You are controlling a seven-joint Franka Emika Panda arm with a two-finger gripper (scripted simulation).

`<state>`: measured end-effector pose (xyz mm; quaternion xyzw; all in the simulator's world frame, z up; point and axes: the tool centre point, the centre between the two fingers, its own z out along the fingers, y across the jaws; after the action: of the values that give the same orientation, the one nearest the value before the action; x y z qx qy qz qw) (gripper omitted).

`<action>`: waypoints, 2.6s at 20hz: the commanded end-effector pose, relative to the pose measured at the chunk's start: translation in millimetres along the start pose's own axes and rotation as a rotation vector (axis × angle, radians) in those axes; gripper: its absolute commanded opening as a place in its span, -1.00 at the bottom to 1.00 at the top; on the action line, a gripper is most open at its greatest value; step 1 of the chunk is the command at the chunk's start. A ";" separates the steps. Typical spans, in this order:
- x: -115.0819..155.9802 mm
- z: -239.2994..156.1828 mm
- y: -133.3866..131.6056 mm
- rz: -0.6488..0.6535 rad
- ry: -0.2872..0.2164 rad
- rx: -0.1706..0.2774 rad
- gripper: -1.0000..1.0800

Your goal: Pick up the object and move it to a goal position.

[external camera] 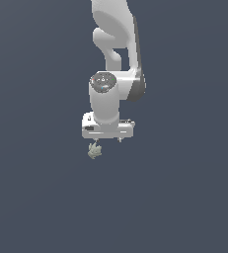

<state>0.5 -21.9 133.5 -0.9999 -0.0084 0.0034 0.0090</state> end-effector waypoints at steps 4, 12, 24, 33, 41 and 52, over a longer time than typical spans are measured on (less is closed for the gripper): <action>2.1 25.2 43.0 -0.019 0.004 -0.011 0.92; 1.4 42.0 71.4 -0.033 0.006 -0.018 0.92; 0.2 77.2 72.0 -0.032 0.006 -0.018 0.92; 1.5 92.4 72.9 -0.033 0.006 -0.018 -1.00; 1.5 92.4 72.9 -0.033 0.006 -0.018 -1.00; 13.1 65.3 70.7 -0.033 0.007 -0.018 -1.00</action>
<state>11.2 -91.6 59.6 -0.9997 -0.0248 0.0003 0.0001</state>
